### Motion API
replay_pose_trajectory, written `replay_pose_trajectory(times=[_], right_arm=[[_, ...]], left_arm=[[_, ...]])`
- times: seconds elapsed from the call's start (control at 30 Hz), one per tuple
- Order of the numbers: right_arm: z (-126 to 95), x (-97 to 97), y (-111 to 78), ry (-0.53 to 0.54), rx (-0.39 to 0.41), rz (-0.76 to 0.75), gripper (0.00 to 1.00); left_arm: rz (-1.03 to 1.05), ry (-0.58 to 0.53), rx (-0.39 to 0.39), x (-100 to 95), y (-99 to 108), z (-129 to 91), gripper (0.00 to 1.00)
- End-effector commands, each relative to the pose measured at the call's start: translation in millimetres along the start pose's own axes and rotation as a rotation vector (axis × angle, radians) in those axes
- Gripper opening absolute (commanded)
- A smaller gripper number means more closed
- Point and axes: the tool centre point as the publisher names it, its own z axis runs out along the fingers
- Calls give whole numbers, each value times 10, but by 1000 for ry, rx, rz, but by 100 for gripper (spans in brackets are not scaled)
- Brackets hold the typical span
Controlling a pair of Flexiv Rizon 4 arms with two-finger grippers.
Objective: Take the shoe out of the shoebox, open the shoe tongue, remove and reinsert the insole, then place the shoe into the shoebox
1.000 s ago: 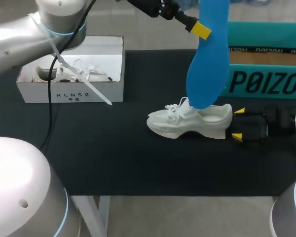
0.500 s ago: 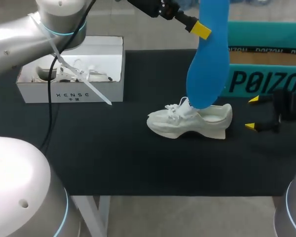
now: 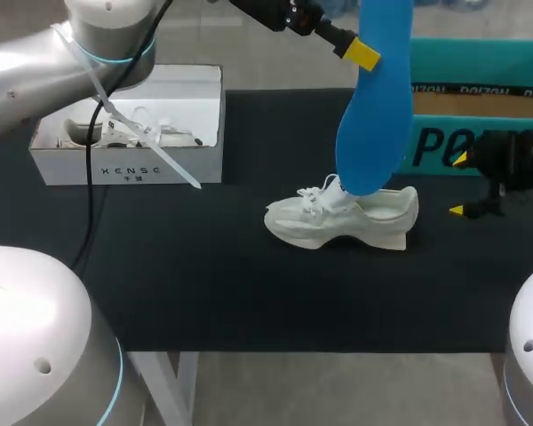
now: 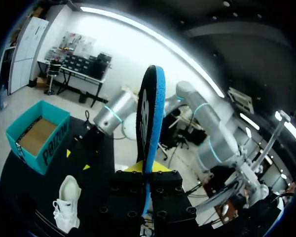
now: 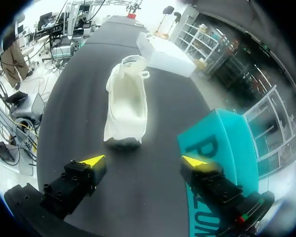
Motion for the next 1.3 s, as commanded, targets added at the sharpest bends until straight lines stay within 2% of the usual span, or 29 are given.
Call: replay_pose_trajectory(times=[0.03, 0.27, 0.47, 0.8, 0.97, 1.3], right_arm=[[-88, -94, 81, 29, 269, -10, 100], [-143, -273, 150, 133, 345, -30, 100], [-175, -320, 283, 158, 404, -45, 100], [-180, -270, 401, 162, 417, -56, 100], [-187, -256, 459, 151, 382, -52, 100], [-187, -256, 459, 151, 382, -52, 100]], left_arm=[[1, -2, 1, 6, 8, 2, 0], [1, -2, 1, 6, 8, 2, 0], [1, -2, 1, 6, 8, 2, 0], [1, -2, 1, 6, 8, 2, 0], [1, -2, 1, 6, 8, 2, 0], [-2, -3, -3, 39, -8, -5, 0]])
